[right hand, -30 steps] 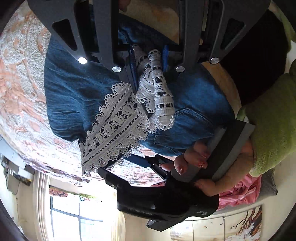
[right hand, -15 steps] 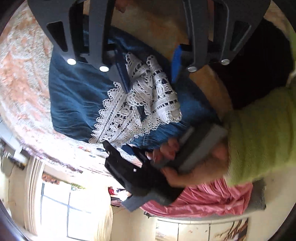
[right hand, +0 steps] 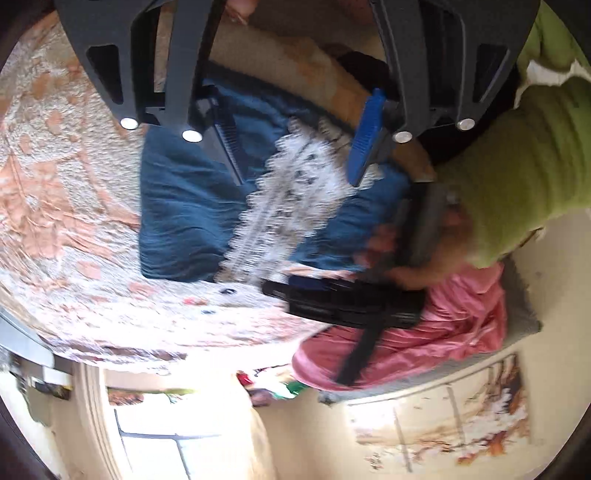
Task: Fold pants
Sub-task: 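Lift both lace hems and fold them over toward the waistband, then lay the folded hems flat on the denim and open both tools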
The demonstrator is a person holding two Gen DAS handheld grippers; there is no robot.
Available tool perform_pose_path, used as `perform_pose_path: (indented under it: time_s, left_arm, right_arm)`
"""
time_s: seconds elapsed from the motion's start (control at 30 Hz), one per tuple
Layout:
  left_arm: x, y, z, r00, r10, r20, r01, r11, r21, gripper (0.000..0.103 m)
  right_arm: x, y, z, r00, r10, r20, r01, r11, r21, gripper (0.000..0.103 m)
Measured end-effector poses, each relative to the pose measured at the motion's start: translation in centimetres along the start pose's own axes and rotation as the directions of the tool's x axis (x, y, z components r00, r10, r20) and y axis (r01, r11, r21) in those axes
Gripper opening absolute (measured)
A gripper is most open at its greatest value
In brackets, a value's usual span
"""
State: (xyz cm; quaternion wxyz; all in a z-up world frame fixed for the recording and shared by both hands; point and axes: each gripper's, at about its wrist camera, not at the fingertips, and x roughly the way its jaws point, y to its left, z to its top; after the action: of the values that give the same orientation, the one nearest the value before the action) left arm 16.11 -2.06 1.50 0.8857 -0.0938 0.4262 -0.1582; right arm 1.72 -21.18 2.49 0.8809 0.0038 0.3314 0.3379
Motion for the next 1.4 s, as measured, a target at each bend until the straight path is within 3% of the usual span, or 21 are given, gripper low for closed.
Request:
perform_pose_path:
  time_s: [0.07, 0.17, 0.3, 0.5, 0.77, 0.8, 0.87, 0.93, 1.17, 1.4]
  left_arm:
    - [-1.8, -0.8, -0.2, 0.999, 0.004, 0.033, -0.005, 1.000, 0.022, 0.043]
    - [-3.4, -2.5, -0.7, 0.997, -0.058, 0.041, 0.056, 0.997, 0.046, 0.043]
    - [-1.9, -5.3, -1.9, 0.989, -0.142, -0.037, 0.145, 0.985, 0.090, 0.042]
    - [2.8, -6.0, -3.2, 0.995, -0.022, -0.100, 0.033, 0.994, 0.108, 0.042]
    - [3.8, -5.6, -3.5, 0.997, -0.013, -0.081, 0.022, 0.994, 0.104, 0.042]
    - [3.5, -5.6, -3.5, 0.997, -0.014, -0.075, 0.021, 0.995, 0.099, 0.042]
    - [2.6, -5.8, -3.3, 0.998, -0.016, -0.057, 0.022, 0.996, 0.092, 0.044]
    - [1.5, -6.1, -3.2, 0.999, -0.009, -0.033, 0.012, 0.995, 0.094, 0.046]
    - [-1.8, -6.5, -3.0, 1.000, 0.014, 0.008, -0.015, 0.996, 0.085, 0.056]
    - [-5.1, -6.1, -3.8, 0.997, 0.055, 0.046, -0.057, 0.997, 0.044, 0.068]
  right_arm:
    - [1.0, 0.2, 0.5, 1.000, -0.001, -0.021, 0.001, 1.000, 0.011, 0.029]
    - [2.8, 0.9, 0.3, 0.997, 0.036, -0.066, -0.036, 0.999, -0.005, 0.020]
    - [4.5, 2.8, -0.9, 0.990, 0.027, -0.139, -0.040, 0.995, -0.093, 0.015]
    - [4.8, 3.2, -1.9, 0.990, 0.015, -0.141, -0.031, 0.993, -0.114, 0.015]
    - [4.1, 2.6, -2.2, 0.993, 0.043, -0.106, -0.053, 0.995, -0.090, 0.015]
    - [3.7, 2.4, -2.3, 0.995, 0.042, -0.093, -0.050, 0.995, -0.088, 0.017]
    - [2.6, 2.5, -2.2, 0.998, 0.040, -0.058, -0.045, 0.995, -0.093, 0.033]
    - [1.8, 2.2, -2.5, 0.999, 0.048, -0.025, -0.050, 0.994, -0.098, 0.039]
    - [1.1, 1.2, -2.8, 0.999, 0.050, -0.002, -0.050, 0.995, -0.087, 0.041]
    - [-0.2, 1.2, -2.3, 0.999, 0.041, 0.029, -0.040, 0.998, -0.052, 0.055]
